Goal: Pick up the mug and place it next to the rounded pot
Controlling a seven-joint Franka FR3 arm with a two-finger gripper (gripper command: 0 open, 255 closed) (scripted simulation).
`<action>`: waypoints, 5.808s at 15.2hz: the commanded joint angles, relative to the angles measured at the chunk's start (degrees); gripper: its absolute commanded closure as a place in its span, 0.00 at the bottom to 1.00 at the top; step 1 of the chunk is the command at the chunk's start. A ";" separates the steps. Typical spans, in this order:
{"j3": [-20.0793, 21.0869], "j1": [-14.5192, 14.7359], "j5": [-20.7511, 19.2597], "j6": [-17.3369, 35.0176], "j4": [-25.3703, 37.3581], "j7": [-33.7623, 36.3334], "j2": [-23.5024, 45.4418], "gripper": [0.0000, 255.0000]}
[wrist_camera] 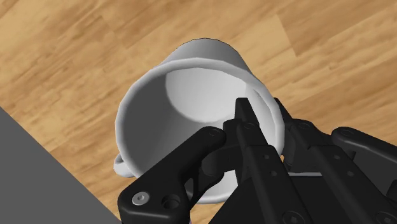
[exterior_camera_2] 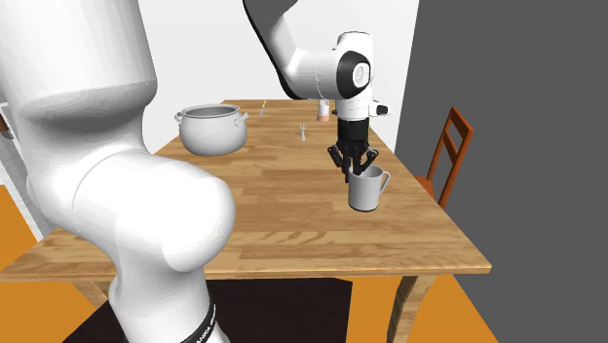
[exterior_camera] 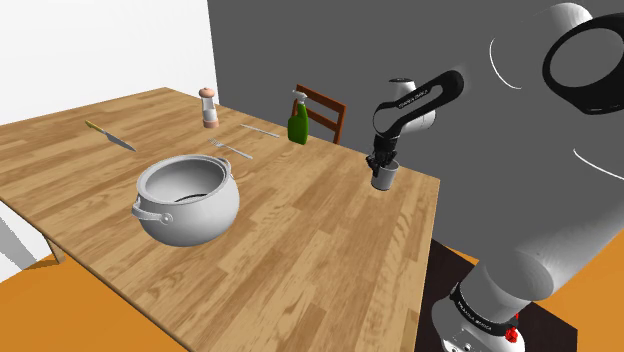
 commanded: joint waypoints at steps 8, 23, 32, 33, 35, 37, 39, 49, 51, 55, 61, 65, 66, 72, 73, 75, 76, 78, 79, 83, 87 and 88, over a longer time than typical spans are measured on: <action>0.16 0.06 -0.72 -5.60 2.08 0.32 -3.62 1.00; 0.77 0.19 -1.39 -17.51 8.52 0.42 -9.18 1.00; 1.15 0.31 -1.42 -24.52 13.66 0.22 -11.08 1.00; 1.19 0.33 -1.41 -25.30 14.29 0.19 -11.22 1.00; 1.27 0.36 -1.39 -26.84 15.59 0.12 -11.47 1.00; 1.35 0.39 -1.36 -28.38 16.93 0.04 -11.68 1.00; 1.42 0.42 -1.33 -29.92 18.32 -0.04 -11.83 1.00; 3.83 2.20 -0.25 -34.92 24.94 3.24 -9.85 1.00; 5.23 3.31 0.33 -35.22 26.67 5.55 -8.19 1.00; 7.84 5.51 1.33 -36.01 30.99 10.04 -4.29 1.00; 11.27 8.74 2.31 -37.93 39.75 16.39 3.01 1.00; 13.16 10.94 2.57 -39.94 47.42 20.37 8.92 1.00; 13.58 11.51 2.59 -40.56 49.62 21.32 10.56 1.00; 15.63 15.10 2.37 -45.93 66.35 26.63 22.23 1.00; 16.02 16.07 2.23 -47.98 72.06 27.82 25.97 1.00; 15.98 16.07 2.25 -46.09 69.58 27.91 25.37 1.00; 15.98 16.06 2.26 -45.16 68.36 27.95 25.10 1.00; 15.99 16.03 2.26 -43.39 66.19 28.04 24.69 1.00; 15.99 16.02 2.26 -42.52 65.15 28.08 24.52 1.00; 15.99 15.98 2.24 -39.18 61.31 28.25 24.03 1.00; 15.99 15.94 2.22 -36.01 57.95 28.41 23.84 1.00; 15.99 15.93 2.21 -35.24 57.17 28.45 23.84 1.00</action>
